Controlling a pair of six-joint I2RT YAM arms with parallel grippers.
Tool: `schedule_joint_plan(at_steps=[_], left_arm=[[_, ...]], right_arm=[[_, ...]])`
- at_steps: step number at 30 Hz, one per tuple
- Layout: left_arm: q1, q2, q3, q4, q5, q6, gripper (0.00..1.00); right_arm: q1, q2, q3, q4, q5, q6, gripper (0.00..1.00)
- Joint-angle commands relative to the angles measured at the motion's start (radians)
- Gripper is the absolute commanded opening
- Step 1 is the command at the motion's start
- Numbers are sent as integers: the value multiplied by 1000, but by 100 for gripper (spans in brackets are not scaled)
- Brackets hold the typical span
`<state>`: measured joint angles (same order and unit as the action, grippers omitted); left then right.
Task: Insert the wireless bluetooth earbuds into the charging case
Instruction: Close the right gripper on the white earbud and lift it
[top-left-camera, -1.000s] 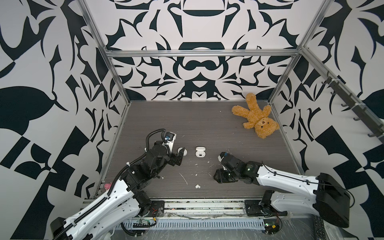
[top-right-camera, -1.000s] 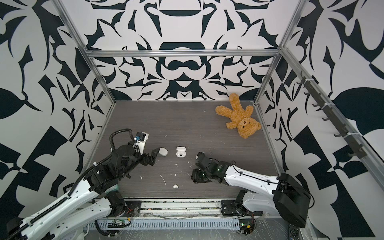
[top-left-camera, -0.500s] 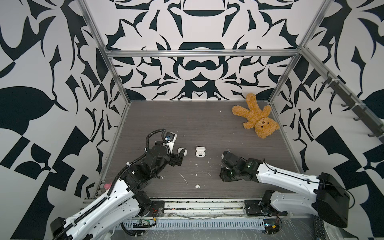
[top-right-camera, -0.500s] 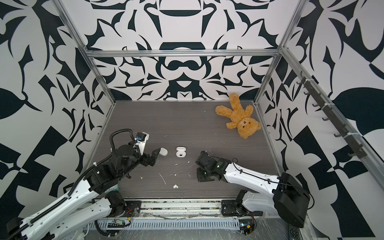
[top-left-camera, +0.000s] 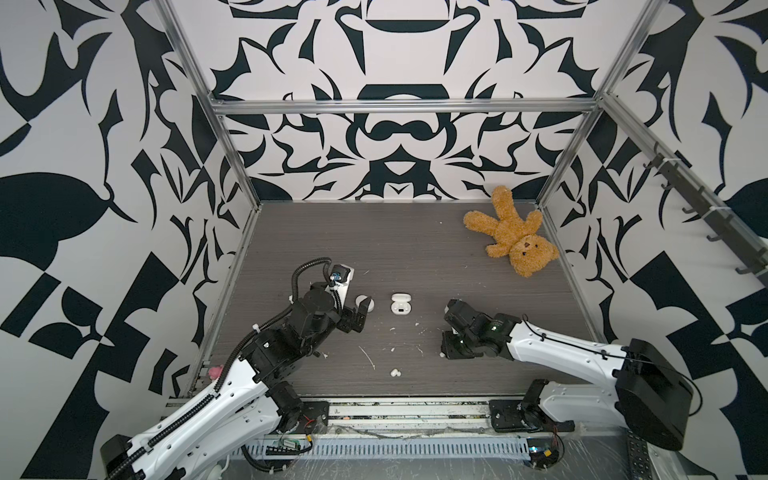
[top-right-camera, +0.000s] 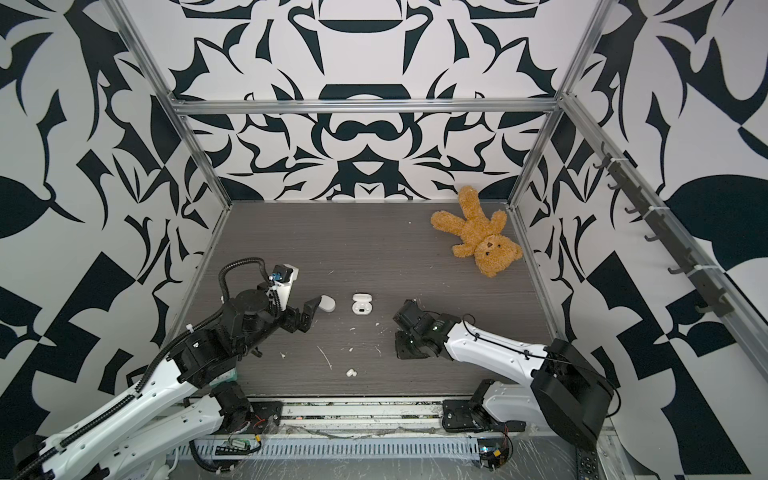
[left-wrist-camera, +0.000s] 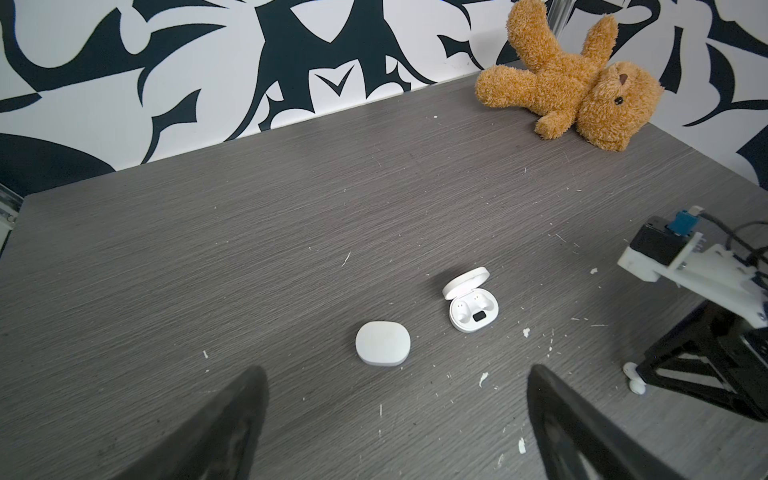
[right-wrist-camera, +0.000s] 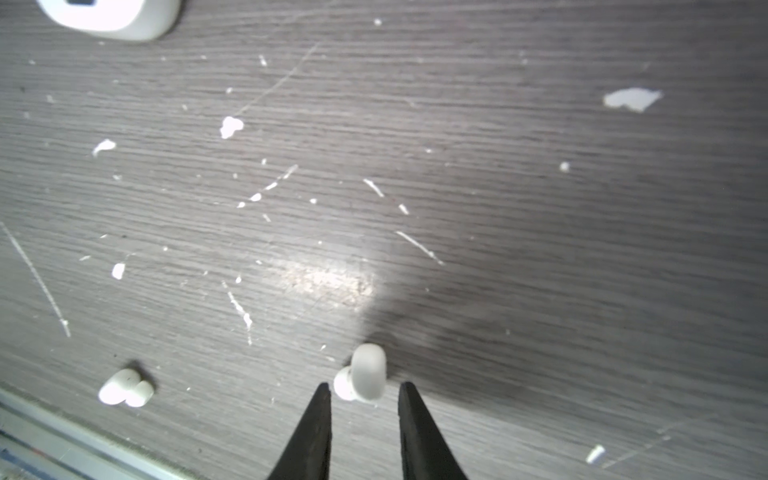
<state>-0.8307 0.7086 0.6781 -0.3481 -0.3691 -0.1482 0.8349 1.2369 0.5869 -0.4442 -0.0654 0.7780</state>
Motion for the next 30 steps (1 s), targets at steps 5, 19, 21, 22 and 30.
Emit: schedule_joint_plan(at_steps=[5, 19, 21, 22, 30], left_arm=[[2, 0, -12, 9, 14, 4, 99], [3, 6, -12, 9, 18, 3, 99], [3, 5, -12, 8, 18, 3, 99], [2, 5, -12, 9, 18, 4, 99], [3, 3, -13, 7, 21, 3, 99]], right_arm=[[-9, 8, -21, 50, -18, -5, 31], [-9, 31, -51, 72, -23, 12, 25], [-10, 46, -51, 75, -26, 12, 23], [-9, 52, -50, 78, -27, 12, 23], [-10, 84, -31, 85, -42, 14, 20]])
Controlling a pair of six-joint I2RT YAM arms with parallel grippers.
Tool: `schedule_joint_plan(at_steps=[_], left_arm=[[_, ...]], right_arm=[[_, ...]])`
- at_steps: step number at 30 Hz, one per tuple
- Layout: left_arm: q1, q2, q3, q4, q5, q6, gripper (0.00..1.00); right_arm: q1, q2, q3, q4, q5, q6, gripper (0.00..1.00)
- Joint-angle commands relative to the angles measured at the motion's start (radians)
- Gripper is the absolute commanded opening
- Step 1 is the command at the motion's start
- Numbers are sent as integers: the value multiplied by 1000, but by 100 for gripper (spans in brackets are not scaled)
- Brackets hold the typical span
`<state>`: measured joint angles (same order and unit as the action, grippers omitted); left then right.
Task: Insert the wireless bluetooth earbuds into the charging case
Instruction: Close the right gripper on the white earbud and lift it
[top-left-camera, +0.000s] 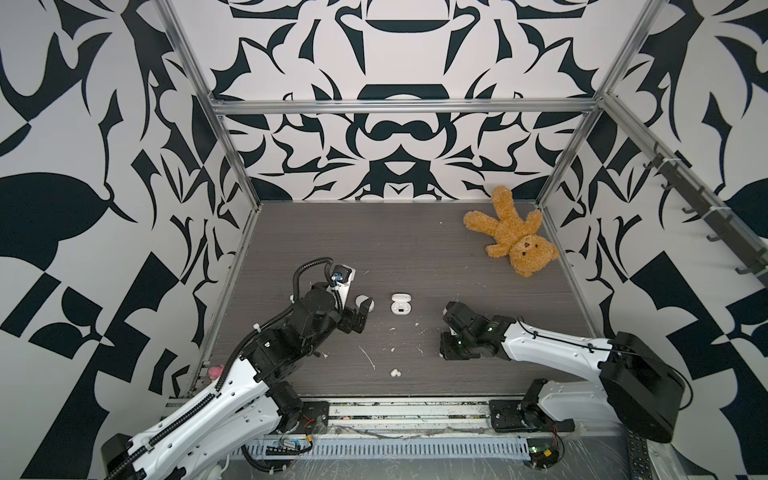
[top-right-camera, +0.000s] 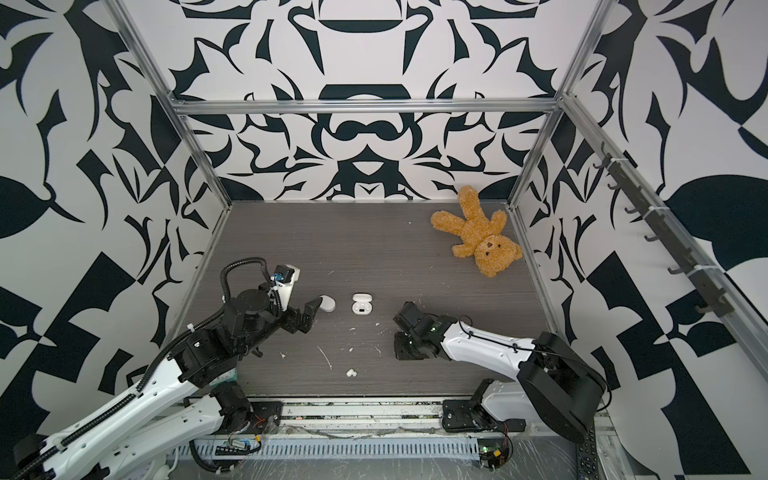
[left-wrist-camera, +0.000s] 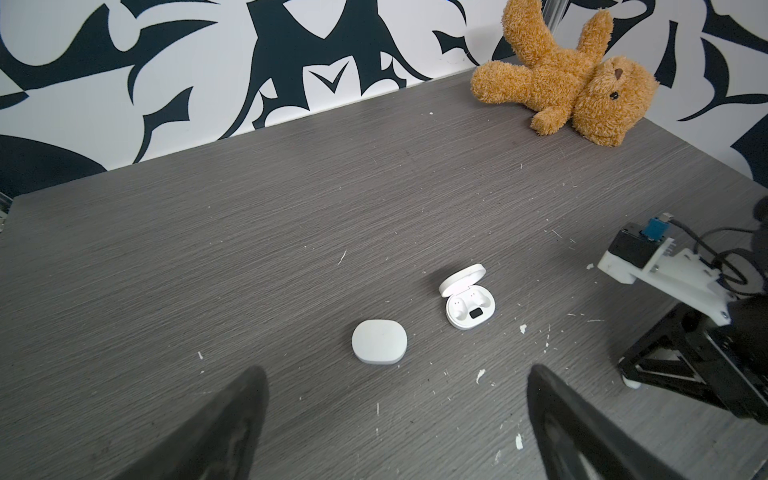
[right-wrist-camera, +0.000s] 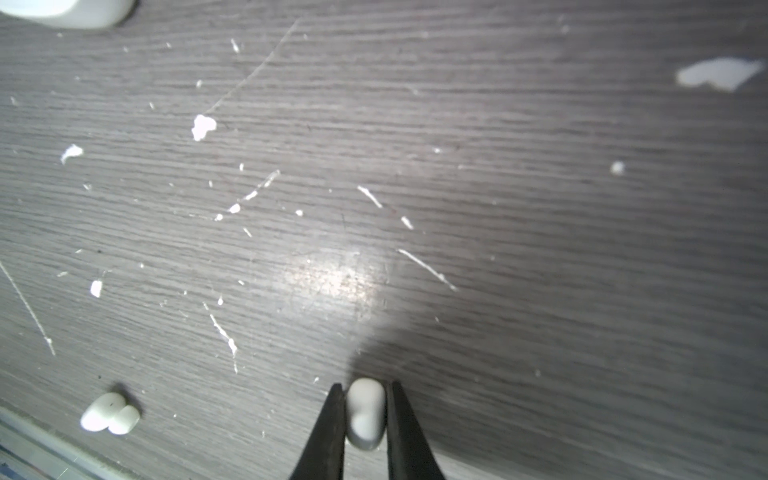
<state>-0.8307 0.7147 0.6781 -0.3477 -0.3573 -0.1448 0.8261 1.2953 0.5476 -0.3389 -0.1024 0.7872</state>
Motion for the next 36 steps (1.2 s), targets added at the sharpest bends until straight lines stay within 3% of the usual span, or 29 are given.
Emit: schedule_joint_plan(at_steps=[1, 11, 18, 31, 36], left_arm=[[2, -3, -12, 7, 10, 0, 99], [2, -9, -13, 6, 14, -1, 99], [3, -8, -13, 7, 17, -2, 99], [2, -7, -13, 6, 23, -2, 99], [3, -8, -15, 6, 23, -1, 99]], right_arm=[[0, 27, 11, -19, -6, 5, 20], [-1, 59, 37, -22, -27, 6, 28], [-1, 69, 38, -18, -28, 8, 21], [0, 119, 38, -24, -21, 20, 21], [1, 131, 55, -47, -10, 18, 17]])
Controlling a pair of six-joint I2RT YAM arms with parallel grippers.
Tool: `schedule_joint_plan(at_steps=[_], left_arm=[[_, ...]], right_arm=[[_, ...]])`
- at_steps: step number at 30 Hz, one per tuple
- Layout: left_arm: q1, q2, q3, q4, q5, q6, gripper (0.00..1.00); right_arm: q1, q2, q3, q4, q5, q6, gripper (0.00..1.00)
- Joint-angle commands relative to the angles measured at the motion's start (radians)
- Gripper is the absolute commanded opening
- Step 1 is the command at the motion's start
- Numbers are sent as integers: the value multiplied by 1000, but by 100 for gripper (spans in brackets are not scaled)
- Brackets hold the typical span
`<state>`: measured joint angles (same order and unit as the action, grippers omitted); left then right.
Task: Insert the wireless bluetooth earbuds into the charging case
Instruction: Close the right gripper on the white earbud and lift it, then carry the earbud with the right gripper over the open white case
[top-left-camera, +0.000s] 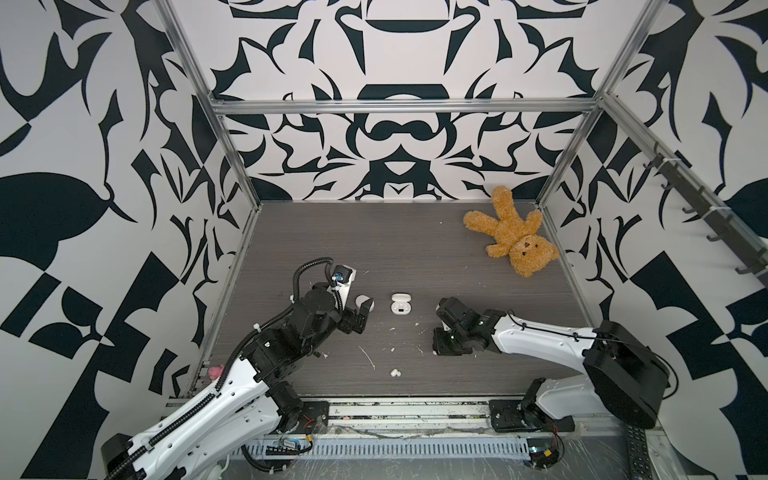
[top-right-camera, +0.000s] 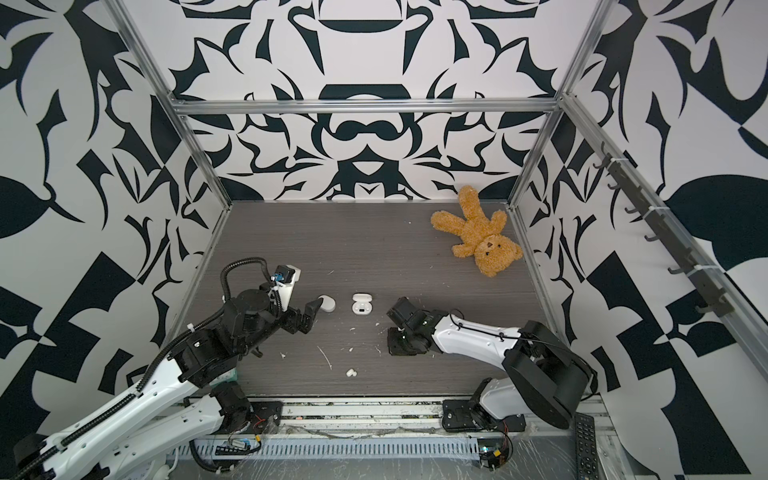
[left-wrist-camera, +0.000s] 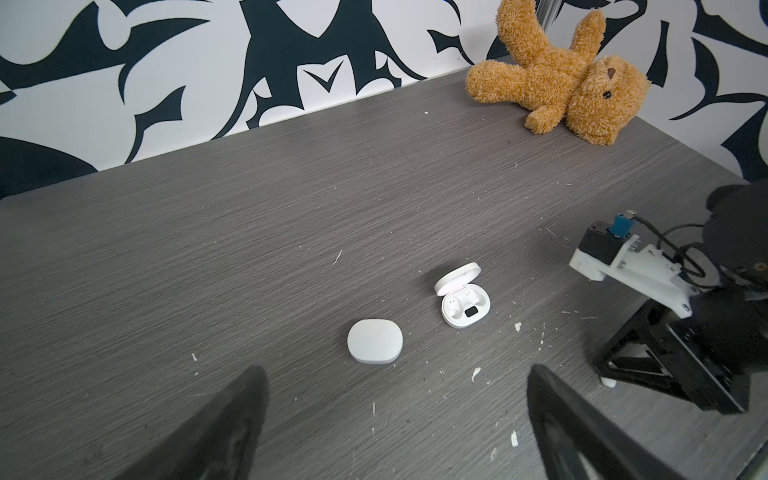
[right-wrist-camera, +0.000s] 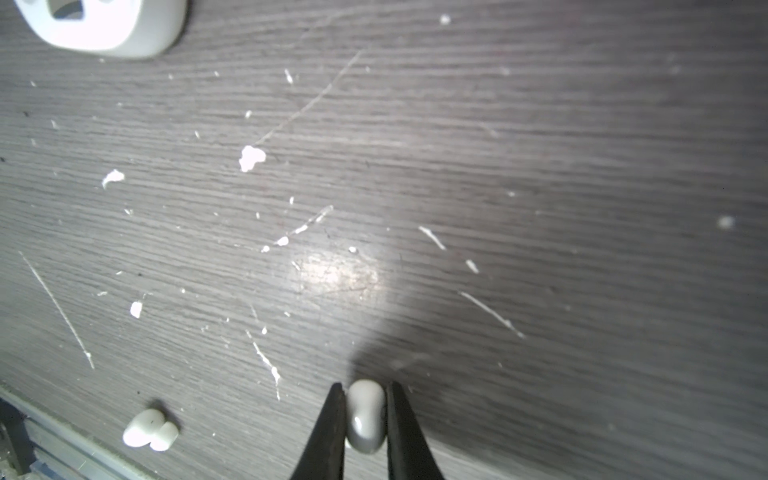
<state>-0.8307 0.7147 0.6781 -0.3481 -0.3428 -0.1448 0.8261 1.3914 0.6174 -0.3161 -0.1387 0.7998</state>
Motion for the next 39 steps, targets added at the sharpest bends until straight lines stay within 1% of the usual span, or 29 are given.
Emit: schedule_joint_plan(at_steps=[1, 5, 9, 13, 23, 27, 32, 39], left_arm=[[2, -10, -14, 6, 9, -1, 99], [2, -11, -12, 8, 8, -1, 99], [3, -13, -12, 6, 7, -1, 99], [2, -16, -12, 6, 2, -2, 99], [3, -37, -12, 6, -30, 7, 99], [3, -49, -12, 6, -67, 12, 99], [3, -56, -12, 5, -100, 17, 99], [4, -55, -8, -1, -144, 21, 99]], right_arm=[[0, 29, -11, -74, 28, 6, 15], [2, -14, 14, -120, 61, 1, 13], [5, -52, 41, -157, 89, -11, 13], [7, -50, 72, -188, 119, -27, 12], [9, 37, 200, -237, 209, -94, 10], [13, 94, 273, -252, 237, -120, 7], [18, 158, 362, -257, 265, -157, 7], [25, 252, 516, -318, 321, -219, 5]])
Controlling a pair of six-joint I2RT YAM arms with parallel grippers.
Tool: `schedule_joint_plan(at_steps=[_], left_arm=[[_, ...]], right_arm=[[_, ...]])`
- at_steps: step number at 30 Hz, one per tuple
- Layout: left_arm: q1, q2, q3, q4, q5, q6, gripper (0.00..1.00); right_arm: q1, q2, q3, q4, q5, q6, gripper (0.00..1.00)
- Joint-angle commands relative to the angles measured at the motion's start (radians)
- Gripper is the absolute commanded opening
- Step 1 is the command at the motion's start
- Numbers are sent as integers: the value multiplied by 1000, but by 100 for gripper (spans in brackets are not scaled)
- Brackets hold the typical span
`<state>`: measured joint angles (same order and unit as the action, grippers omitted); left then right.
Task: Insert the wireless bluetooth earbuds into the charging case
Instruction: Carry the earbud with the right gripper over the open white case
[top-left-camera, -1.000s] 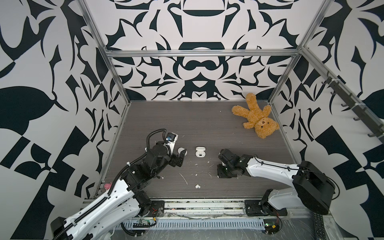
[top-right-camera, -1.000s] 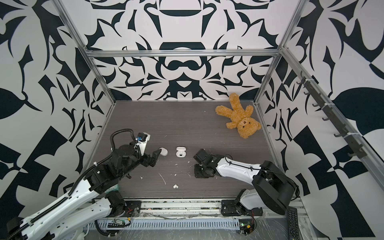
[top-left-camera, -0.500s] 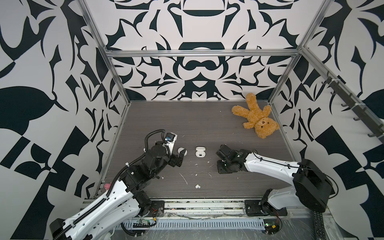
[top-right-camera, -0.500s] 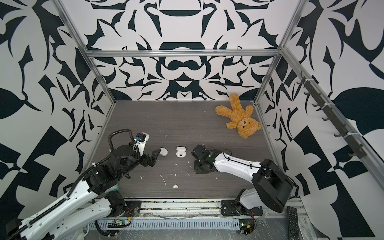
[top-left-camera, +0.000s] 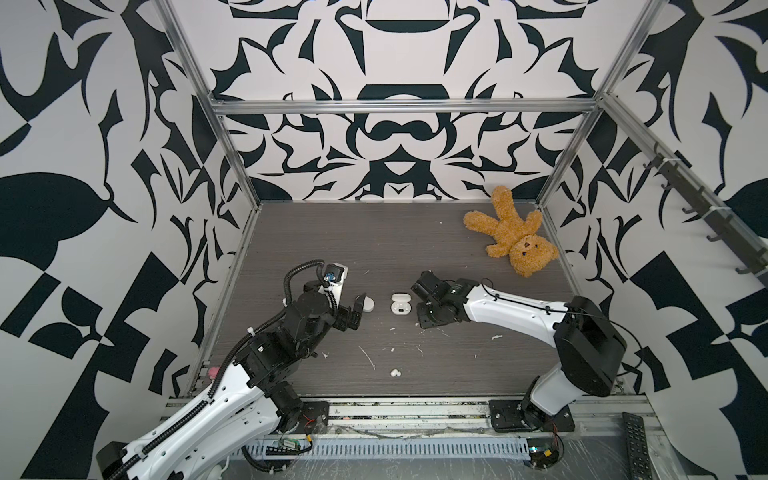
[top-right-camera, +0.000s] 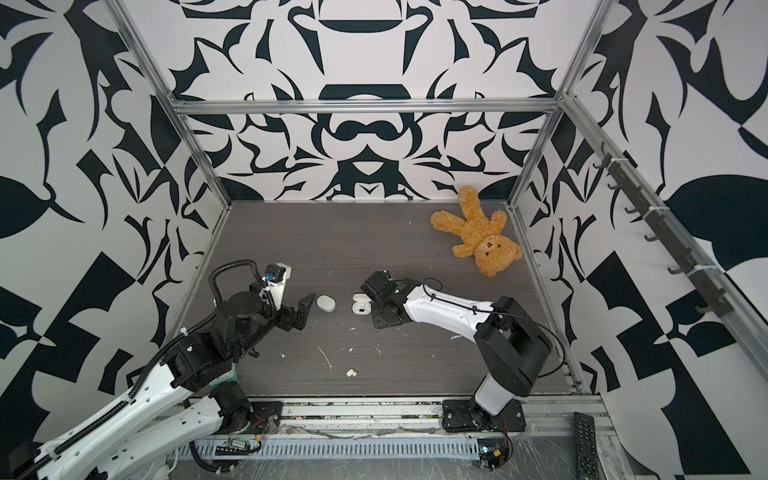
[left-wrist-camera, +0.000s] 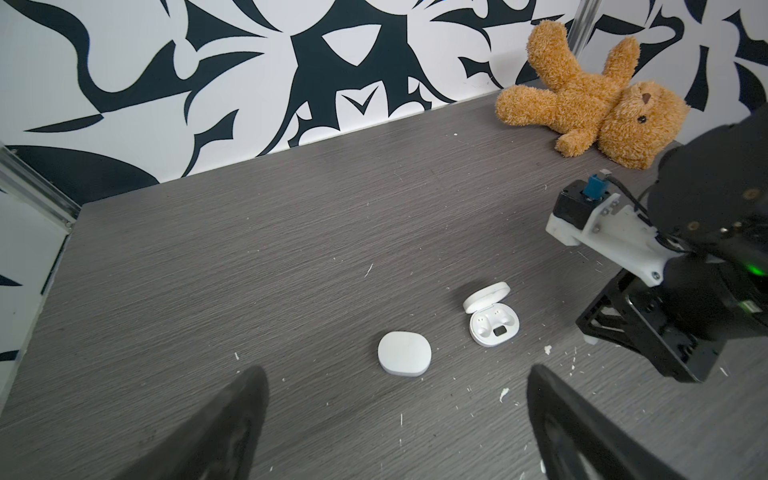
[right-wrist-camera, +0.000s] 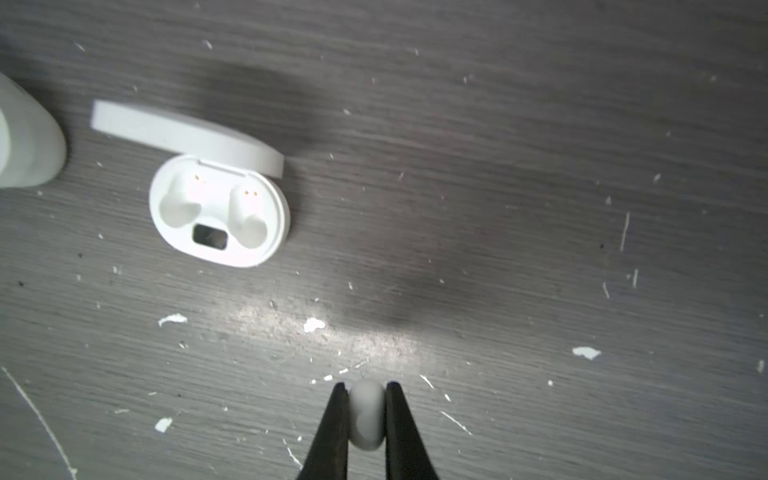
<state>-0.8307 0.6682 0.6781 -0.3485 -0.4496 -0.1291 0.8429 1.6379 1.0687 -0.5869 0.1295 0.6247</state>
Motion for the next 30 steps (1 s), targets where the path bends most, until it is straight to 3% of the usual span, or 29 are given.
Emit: schedule_joint_plan(at_steps=[1, 15, 30], left_arm=[[4, -9, -7, -3, -43, 7, 99], [4, -20, -7, -4, -57, 10, 99], [4, -25, -9, -4, -56, 11, 99]], right_arm=[[10, 16, 83, -54, 92, -53, 5], [62, 184, 304, -135, 207, -137, 2], [102, 279, 382, -149, 271, -157, 0]])
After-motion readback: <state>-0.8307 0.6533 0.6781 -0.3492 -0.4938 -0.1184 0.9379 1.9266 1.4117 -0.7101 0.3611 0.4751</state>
